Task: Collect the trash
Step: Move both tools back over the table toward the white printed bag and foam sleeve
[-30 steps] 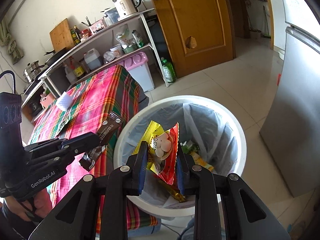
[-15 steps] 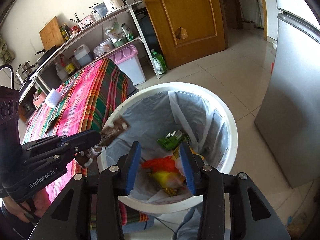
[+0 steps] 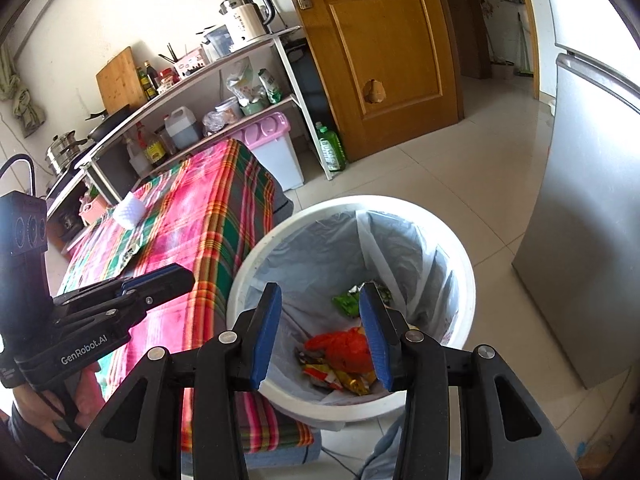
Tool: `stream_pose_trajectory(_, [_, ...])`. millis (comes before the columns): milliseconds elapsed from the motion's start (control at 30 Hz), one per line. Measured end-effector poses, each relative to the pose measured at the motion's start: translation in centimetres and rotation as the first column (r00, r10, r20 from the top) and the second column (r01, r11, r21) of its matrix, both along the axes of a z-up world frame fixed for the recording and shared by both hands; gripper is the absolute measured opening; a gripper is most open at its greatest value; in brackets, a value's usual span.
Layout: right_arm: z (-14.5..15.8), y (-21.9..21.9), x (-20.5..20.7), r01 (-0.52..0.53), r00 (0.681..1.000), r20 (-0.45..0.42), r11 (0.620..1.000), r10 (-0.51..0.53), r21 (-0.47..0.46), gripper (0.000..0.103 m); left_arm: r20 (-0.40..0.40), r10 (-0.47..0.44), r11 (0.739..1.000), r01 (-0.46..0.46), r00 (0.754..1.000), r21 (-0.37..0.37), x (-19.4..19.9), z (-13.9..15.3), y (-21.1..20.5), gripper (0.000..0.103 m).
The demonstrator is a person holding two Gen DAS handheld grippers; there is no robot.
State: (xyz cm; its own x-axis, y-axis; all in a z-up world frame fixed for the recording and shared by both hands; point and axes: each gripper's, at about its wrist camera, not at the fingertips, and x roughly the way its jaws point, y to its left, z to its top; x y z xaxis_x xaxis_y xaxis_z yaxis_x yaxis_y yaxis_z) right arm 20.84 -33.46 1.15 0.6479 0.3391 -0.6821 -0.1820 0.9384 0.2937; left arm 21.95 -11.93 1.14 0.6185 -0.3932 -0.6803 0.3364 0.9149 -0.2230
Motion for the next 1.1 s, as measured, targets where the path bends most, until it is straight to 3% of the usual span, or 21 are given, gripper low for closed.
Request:
stream_pose_trajectory(367, [1.6, 3.5, -0.8, -0.080, 0.996, 0.044, 0.997, 0.079, 0.019, 0.042, 0.050, 0.105, 0.994, -0.105, 0.993, -0.001, -2.7, 1.2, 5.0, 0.015])
stream_pose_trajectory(500, [1.9, 5.3, -0.6, -0.119, 0.992, 0.049, 0.993, 0.118, 0.018, 0.042, 0.064, 0.155, 0.988, -0.156, 0.986, 0.003, -3.5, 1.4, 7.2, 0.029])
stream_pose_trajectory(1100, [2.2, 16.0, 1.0, -0.325, 0.945, 0.044, 0.946, 0.324, 0.005, 0.042, 0.079, 0.341, 0.939, -0.343, 0.937, 0.008, -5.6, 1.5, 18.0, 0.039])
